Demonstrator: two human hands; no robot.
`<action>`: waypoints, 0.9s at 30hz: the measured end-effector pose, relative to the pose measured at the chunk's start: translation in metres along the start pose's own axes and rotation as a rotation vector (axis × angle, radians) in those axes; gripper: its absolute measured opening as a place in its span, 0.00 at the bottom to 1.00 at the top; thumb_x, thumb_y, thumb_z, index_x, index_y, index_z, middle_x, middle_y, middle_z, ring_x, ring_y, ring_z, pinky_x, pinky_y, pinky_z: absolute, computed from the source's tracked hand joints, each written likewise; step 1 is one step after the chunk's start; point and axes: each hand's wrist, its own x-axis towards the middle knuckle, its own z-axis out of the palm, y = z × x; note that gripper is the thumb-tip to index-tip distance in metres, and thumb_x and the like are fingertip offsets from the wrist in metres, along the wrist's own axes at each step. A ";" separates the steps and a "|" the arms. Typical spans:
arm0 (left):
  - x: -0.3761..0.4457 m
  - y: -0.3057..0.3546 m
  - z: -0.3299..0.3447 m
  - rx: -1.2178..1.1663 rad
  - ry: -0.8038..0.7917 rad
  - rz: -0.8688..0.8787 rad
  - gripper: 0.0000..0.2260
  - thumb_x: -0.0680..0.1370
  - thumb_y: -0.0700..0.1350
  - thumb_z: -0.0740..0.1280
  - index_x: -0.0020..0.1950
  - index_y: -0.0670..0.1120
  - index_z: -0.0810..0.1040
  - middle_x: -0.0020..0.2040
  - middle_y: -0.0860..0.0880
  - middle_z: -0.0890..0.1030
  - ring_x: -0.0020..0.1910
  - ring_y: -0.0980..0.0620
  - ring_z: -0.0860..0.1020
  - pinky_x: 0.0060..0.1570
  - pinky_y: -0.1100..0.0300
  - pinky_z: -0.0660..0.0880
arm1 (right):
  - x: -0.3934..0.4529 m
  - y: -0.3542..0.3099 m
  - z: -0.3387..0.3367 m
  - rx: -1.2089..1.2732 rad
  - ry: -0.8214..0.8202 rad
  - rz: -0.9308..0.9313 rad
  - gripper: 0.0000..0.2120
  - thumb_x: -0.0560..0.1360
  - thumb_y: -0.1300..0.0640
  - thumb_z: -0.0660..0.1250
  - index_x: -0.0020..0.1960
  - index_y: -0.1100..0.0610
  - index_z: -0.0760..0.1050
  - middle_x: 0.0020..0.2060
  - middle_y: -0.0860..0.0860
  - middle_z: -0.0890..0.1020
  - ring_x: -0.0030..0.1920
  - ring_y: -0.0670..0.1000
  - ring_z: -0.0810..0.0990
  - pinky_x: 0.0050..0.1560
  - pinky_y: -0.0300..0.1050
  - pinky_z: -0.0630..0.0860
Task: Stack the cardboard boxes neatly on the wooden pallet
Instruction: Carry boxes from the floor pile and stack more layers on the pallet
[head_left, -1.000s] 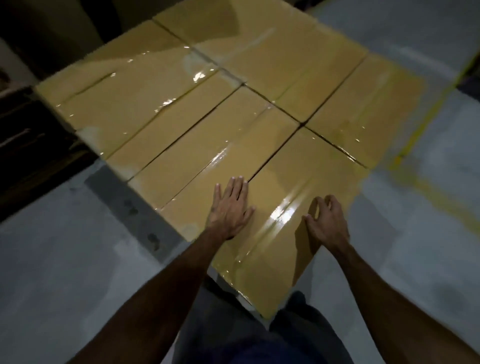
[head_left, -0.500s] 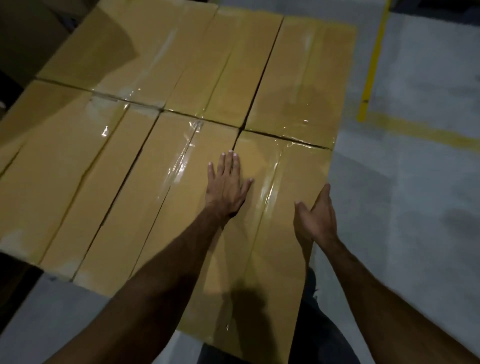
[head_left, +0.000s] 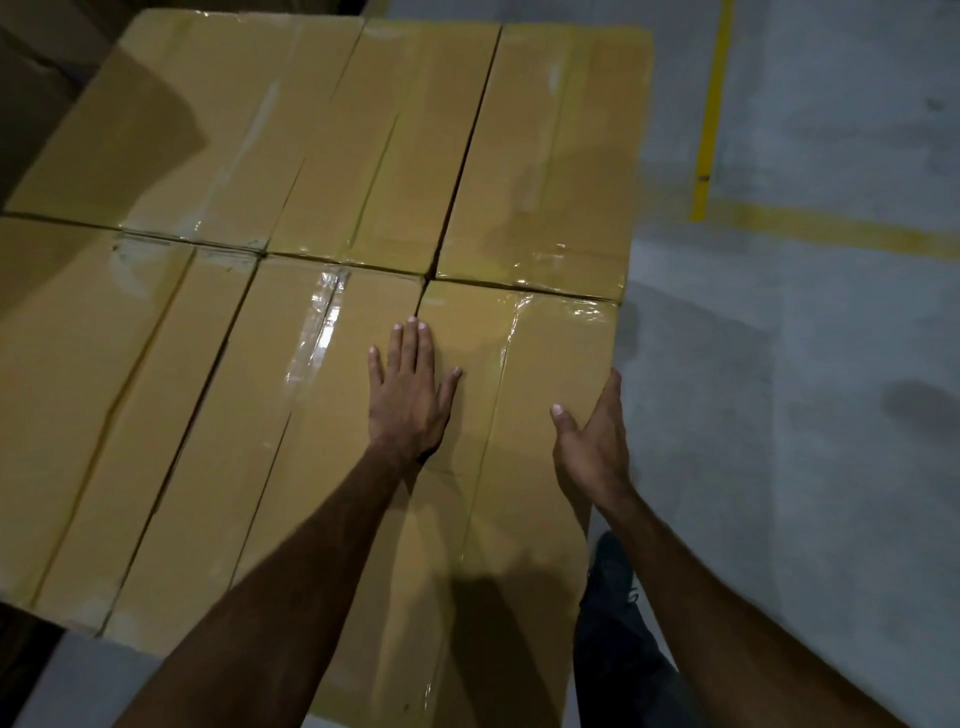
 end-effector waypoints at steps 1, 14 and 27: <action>0.000 0.000 0.000 0.004 0.003 -0.003 0.35 0.86 0.65 0.39 0.86 0.42 0.45 0.87 0.44 0.46 0.86 0.45 0.45 0.82 0.36 0.50 | -0.001 0.000 0.000 -0.003 0.004 -0.009 0.45 0.82 0.51 0.69 0.86 0.53 0.41 0.85 0.52 0.53 0.83 0.56 0.56 0.79 0.52 0.58; -0.021 0.019 -0.002 -0.088 -0.031 -0.058 0.36 0.85 0.67 0.40 0.87 0.45 0.44 0.87 0.43 0.46 0.85 0.43 0.45 0.81 0.33 0.48 | 0.037 -0.009 -0.054 -0.091 -0.101 -0.072 0.46 0.82 0.46 0.70 0.86 0.55 0.43 0.85 0.53 0.53 0.83 0.56 0.56 0.80 0.55 0.59; -0.011 0.064 0.004 -0.049 -0.026 -0.125 0.35 0.84 0.68 0.37 0.86 0.51 0.38 0.86 0.45 0.39 0.85 0.43 0.40 0.79 0.30 0.43 | 0.151 -0.049 -0.073 -0.343 -0.254 -0.320 0.36 0.85 0.47 0.62 0.85 0.57 0.50 0.85 0.55 0.54 0.82 0.58 0.59 0.79 0.57 0.61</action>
